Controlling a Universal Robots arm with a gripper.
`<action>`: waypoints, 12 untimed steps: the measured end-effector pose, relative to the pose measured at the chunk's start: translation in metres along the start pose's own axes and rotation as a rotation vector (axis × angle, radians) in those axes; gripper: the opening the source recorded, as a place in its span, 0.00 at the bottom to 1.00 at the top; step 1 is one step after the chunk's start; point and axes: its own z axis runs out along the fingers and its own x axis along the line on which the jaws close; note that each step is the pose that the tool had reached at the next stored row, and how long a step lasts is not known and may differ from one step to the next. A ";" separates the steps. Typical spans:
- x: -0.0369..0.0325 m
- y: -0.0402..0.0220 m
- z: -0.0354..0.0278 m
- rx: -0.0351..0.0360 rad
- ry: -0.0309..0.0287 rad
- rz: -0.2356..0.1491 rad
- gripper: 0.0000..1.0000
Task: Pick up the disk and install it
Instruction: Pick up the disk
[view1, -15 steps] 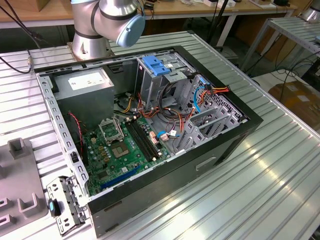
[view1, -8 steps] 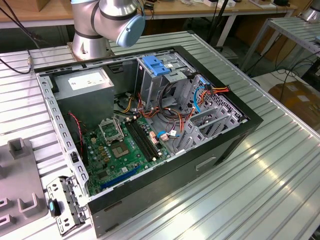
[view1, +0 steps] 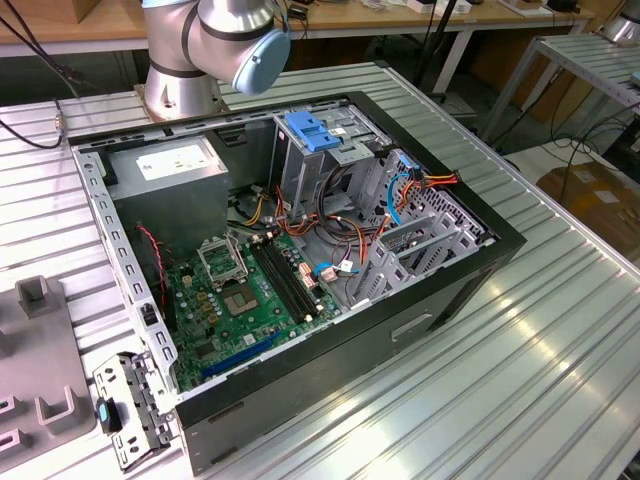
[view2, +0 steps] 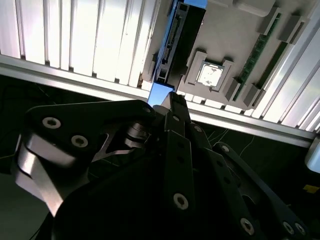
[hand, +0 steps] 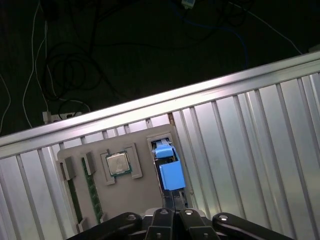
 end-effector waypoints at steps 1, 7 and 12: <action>0.0000 0.0000 0.0000 0.0000 0.0000 0.000 0.11; 0.0000 0.0000 0.0000 0.0000 -0.0001 0.000 0.11; 0.0000 0.0000 0.0002 0.0002 -0.0003 -0.035 0.11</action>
